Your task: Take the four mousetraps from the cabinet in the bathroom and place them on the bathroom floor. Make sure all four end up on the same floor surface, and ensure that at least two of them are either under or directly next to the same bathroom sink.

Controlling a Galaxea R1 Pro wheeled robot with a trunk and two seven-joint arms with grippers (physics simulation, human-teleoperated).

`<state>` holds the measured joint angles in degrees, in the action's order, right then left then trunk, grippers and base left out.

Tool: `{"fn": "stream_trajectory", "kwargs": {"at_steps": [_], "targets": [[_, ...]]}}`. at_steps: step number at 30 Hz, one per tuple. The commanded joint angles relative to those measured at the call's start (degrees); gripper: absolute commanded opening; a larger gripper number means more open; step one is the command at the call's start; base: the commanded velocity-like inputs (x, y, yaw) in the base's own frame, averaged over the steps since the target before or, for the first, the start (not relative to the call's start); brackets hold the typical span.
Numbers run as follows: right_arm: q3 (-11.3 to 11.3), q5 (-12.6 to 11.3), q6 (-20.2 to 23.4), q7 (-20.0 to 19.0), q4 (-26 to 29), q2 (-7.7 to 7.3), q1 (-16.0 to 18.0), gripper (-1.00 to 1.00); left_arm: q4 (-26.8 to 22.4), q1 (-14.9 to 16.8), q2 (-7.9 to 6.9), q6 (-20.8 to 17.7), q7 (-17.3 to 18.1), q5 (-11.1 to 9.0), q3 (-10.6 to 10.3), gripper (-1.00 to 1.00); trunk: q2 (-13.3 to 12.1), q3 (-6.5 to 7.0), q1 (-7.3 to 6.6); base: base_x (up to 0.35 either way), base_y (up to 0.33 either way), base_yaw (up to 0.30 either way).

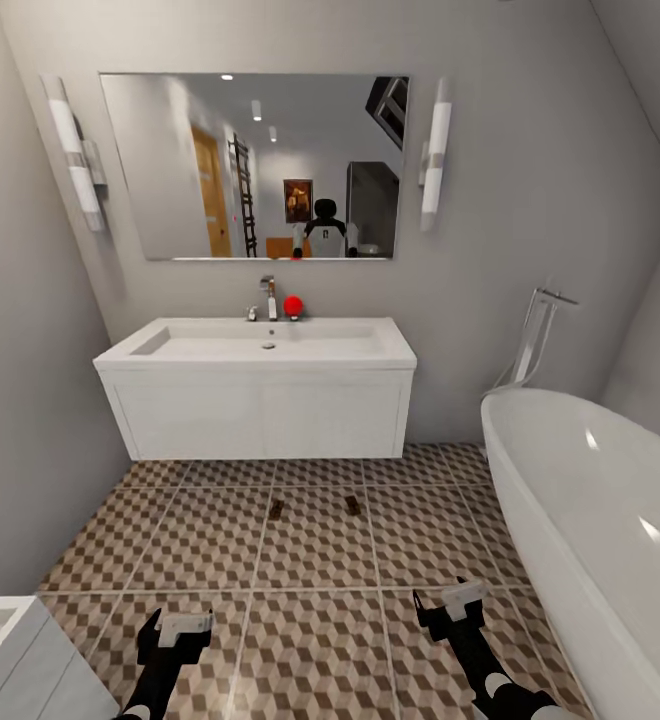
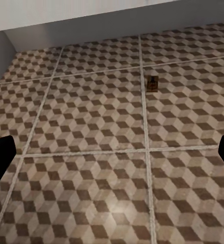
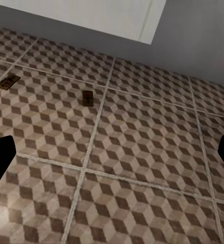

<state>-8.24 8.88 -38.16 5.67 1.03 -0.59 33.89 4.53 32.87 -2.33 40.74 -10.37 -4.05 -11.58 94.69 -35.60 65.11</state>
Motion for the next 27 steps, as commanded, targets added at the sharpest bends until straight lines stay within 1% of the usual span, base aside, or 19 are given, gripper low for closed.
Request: {"fn": "stream_trajectory", "kwargs": {"at_steps": [1, 27], "targets": [[-0.28, 0.52, -0.05, 0.58, -0.05, -0.01, 0.04, 1.0, 0.21, 0.09, 0.03, 0.31, -0.09, -0.4, -0.51, 1.0, -0.39, 0.13, -0.23, 0.0, 0.0, 0.0], [-0.28, 0.52, -0.04, 0.59, -0.07, -0.02, 0.04, 1.0, 0.21, 0.09, 0.07, 0.31, -0.09, -0.39, -0.53, 1.0, -10.81, 4.8, -5.94, 0.0, 0.0, 0.0]]}}
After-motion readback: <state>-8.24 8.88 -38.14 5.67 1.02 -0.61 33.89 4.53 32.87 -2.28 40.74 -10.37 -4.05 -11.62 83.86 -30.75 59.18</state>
